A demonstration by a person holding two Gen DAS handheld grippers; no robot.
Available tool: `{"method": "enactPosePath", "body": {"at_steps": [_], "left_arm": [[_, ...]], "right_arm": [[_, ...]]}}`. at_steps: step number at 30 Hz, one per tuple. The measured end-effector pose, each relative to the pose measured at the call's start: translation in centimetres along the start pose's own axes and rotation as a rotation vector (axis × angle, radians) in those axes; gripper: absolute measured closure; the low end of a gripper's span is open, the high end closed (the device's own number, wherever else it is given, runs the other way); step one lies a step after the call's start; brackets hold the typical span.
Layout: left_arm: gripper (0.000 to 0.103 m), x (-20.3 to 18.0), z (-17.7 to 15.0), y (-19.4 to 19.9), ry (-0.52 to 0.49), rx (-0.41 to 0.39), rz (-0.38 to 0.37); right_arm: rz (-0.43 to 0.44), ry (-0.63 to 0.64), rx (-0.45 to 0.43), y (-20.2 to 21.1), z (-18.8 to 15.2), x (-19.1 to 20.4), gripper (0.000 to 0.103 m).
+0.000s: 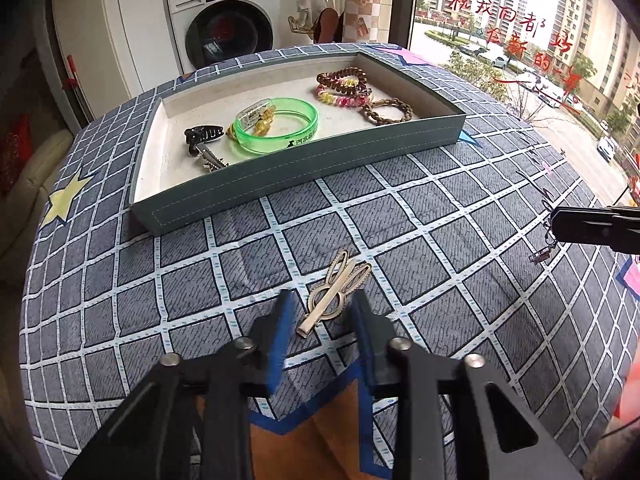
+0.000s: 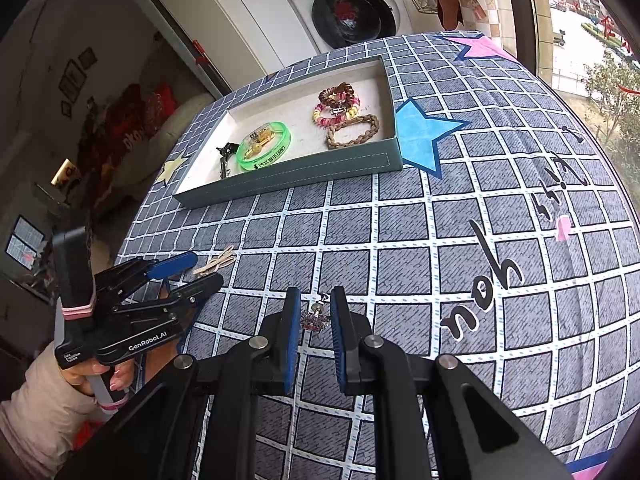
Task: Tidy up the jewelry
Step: 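Carry the bunny clip into the tray while the right gripper carries the pendant there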
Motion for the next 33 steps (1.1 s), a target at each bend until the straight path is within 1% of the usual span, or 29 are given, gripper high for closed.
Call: {"method": "enactPosePath", "body": {"at_steps": [3, 7, 14, 23, 33], "left_arm": [[0.082, -0.4, -0.2, 0.1, 0.015, -0.002, 0.019], [0.082, 0.2, -0.4, 0.5, 0.102, -0.003, -0.008], [0.082, 0.8, 0.3, 2.0, 0.156, -0.038, -0.012], [0.082, 1.7, 1.9, 3.4, 0.200, -0.077, 0.003], [0.082, 2.4, 4.4, 4.1, 0.220, -0.124, 0.012]], "right_arm": [[-0.002, -0.004, 0.006, -0.1, -0.2, -0.1, 0.087], [-0.002, -0.009, 0.004, 0.0, -0.3, -0.1, 0.087], [0.002, -0.012, -0.015, 0.5, 0.5, -0.1, 0.087], [0.005, 0.003, -0.036, 1.0, 2.2, 0.4, 0.087], [0.013, 0.033, -0.064, 1.3, 5.7, 1.5, 0.087]]}}
Point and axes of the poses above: each gripper's, at about its wrist camera, not at the fingertips, and y roughly against the way its jaws point, x to its left, z to its top, the point moved 3 cm from there along -y, roughly the way its jaws point, and after that the axes turned 3 degrees about z, right-handed, at the moved point
